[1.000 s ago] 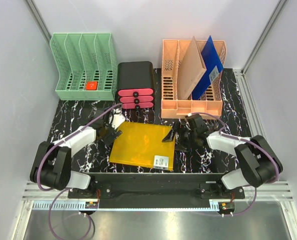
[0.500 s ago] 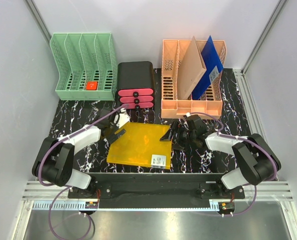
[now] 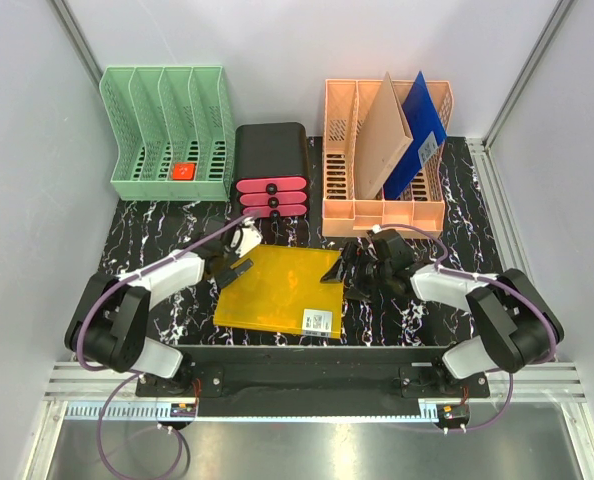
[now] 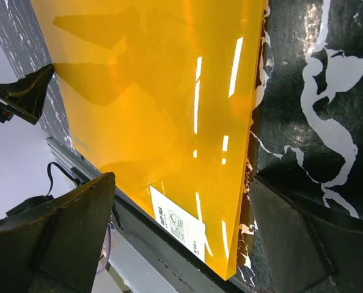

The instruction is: Organize the desk

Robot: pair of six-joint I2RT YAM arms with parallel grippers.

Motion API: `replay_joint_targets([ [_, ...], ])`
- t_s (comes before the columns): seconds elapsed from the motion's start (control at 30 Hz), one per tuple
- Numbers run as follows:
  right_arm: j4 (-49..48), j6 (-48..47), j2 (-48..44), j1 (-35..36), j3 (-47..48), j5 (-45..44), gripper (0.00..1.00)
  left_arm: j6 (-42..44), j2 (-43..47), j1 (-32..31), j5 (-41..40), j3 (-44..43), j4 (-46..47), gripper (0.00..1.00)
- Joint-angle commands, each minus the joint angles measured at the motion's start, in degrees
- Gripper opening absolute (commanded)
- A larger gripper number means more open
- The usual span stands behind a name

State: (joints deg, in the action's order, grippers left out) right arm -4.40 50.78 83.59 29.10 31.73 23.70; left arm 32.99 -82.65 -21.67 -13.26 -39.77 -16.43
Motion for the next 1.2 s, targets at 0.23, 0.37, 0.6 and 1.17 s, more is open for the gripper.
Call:
replay_joint_targets([
  [0.23,0.72,-1.04,7.19,3.15,-0.61,-3.58,1.0,-1.71,-7.78,-4.6,-1.51,0.84,-8.88,0.99],
  [0.37,-6.12,1.86,9.39,4.82,-1.31,-0.69,1.0,-0.91,-9.36,-5.84,-2.48,-0.48,-10.47,0.99],
  [0.6,-23.61,12.38,12.38,5.79,-3.51,5.55,1.0,0.23,-10.78,-6.37,-2.21,-1.98,-12.58,0.99],
  [1.17,-29.26,17.86,11.77,7.37,-0.7,8.29,1.0,-5.39,-9.56,-8.56,7.71,-9.09,-18.82,0.99],
])
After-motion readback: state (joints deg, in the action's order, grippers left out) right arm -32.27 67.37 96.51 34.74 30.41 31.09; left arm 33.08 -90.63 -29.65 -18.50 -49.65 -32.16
